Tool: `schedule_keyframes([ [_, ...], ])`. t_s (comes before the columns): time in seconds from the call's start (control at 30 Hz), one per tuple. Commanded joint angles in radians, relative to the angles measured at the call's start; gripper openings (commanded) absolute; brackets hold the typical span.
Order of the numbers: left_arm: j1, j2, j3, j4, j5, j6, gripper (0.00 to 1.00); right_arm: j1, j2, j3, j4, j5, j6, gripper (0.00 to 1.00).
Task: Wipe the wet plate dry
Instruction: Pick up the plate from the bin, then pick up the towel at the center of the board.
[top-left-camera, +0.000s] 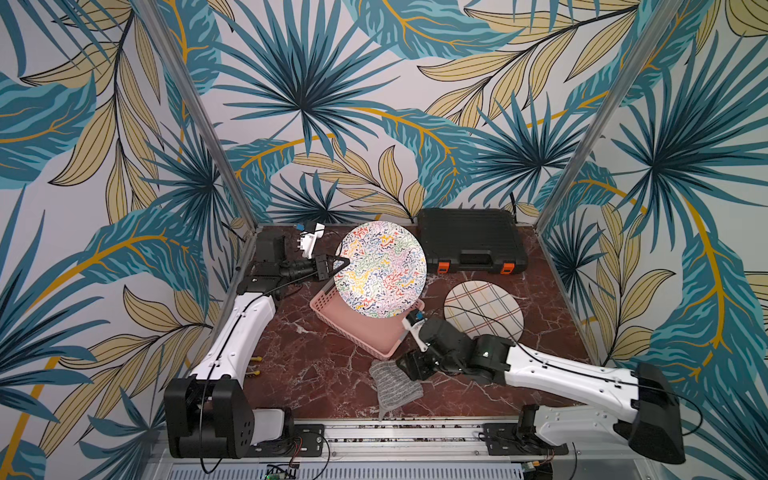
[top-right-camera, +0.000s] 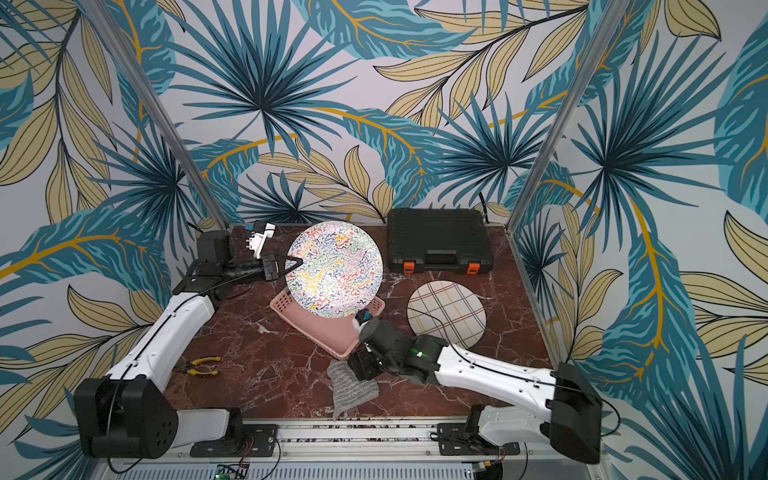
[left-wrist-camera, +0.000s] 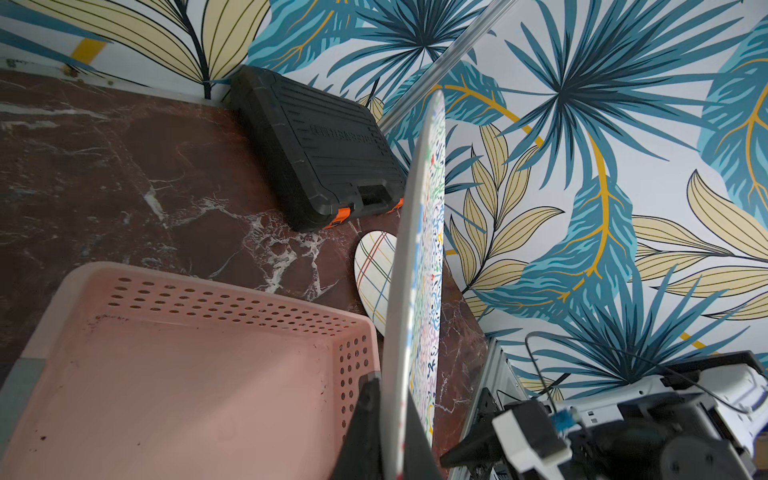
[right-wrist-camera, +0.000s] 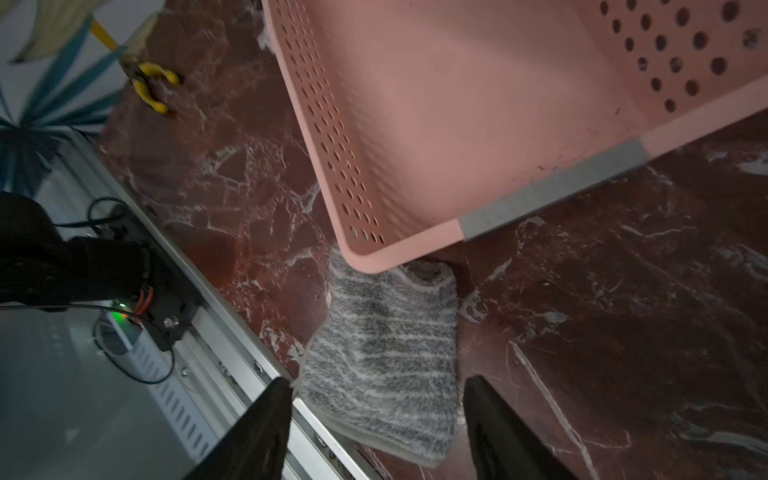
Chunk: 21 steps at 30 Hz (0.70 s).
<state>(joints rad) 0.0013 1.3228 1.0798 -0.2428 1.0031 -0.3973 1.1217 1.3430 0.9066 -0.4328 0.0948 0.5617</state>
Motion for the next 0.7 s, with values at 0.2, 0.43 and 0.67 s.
schedule_keyframes([
  [0.2,0.015,-0.022,0.005,0.041,-0.005,0.024,0.0,0.153,0.365,0.148,-0.069,0.249,-0.032,0.68],
  [0.43,0.016,-0.016,0.003,0.051,-0.001,0.015,0.0,0.153,0.408,0.114,-0.083,0.283,-0.038,0.65],
  [0.67,0.016,-0.014,-0.004,0.058,-0.002,0.014,0.0,0.153,0.312,0.039,-0.063,0.324,0.006,0.18],
])
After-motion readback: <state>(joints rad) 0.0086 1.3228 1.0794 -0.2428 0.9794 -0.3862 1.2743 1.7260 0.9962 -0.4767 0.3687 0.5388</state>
